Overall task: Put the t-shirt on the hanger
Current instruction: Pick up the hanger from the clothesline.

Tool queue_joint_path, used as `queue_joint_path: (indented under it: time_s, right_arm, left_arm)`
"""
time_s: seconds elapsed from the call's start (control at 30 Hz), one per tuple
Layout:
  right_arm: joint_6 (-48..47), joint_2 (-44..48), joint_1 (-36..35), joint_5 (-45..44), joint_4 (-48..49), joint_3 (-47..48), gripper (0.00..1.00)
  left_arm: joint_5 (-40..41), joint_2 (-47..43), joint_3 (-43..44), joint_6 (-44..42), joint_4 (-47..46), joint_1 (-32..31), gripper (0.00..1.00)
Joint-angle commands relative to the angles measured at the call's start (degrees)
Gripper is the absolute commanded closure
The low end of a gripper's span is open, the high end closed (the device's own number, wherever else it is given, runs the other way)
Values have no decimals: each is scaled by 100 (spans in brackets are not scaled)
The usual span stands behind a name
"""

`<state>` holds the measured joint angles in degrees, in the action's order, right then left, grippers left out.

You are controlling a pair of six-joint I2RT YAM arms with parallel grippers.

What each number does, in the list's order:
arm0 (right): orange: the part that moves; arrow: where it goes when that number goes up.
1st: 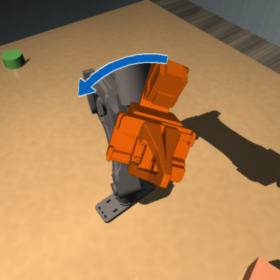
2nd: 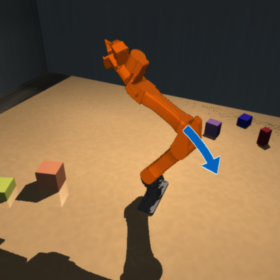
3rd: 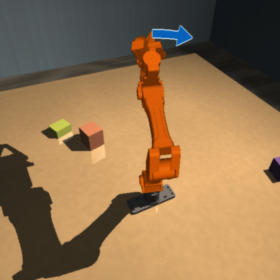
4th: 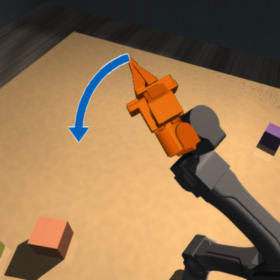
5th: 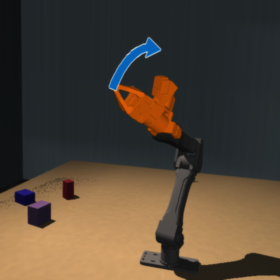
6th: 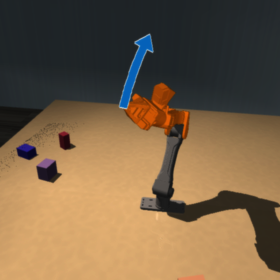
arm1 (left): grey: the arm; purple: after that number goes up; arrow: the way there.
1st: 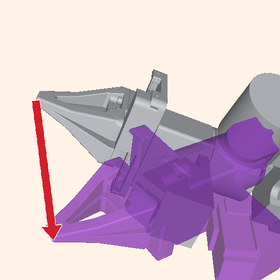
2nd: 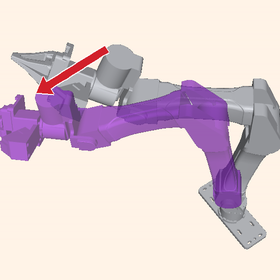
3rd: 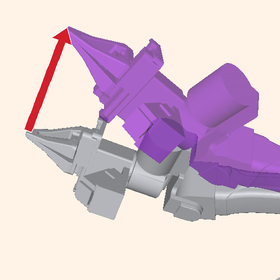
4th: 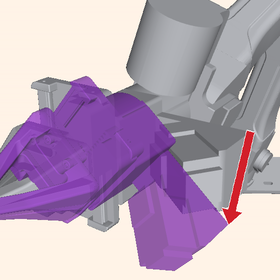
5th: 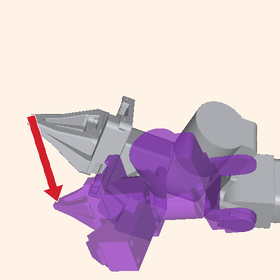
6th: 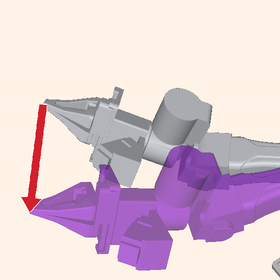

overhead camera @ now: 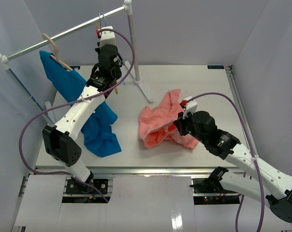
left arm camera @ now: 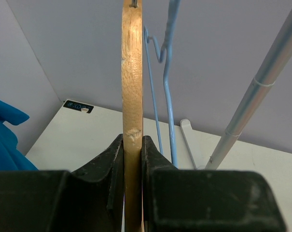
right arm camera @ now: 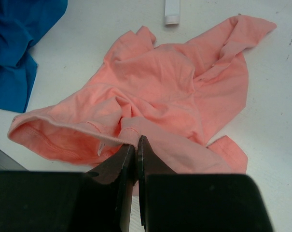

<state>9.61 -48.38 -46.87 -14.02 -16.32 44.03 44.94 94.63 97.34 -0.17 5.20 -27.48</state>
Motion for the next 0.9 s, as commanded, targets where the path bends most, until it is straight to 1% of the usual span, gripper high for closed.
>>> queue_joint_path:
  time_s: [0.0,0.23,0.5,0.67,0.77,0.83,0.87]
  right_arm:
    - [-55,40,20,-84,305,-26,92]
    - [-55,31,20,-83,305,-26,92]
    - [-55,32,20,-41,312,-17,92]
    - [-55,41,20,-4,301,-17,92]
    - [-55,74,20,9,296,-17,92]
    - [-55,91,21,13,296,-26,92]
    - [-55,87,25,13,296,-26,92]
  left_arm:
    - [-136,-830,164,-152,-295,41,100]
    - [-240,-1057,-71,-44,-204,41,100]
    - [-433,-1667,-845,363,247,41,100]
    - [-790,-2083,-1325,701,741,36,100]
    - [-1199,-2284,-1683,909,971,32,100]
    - [-1418,-2376,-1746,1048,1274,32,100]
    - [-1581,-2427,-1754,1151,1604,32,100]
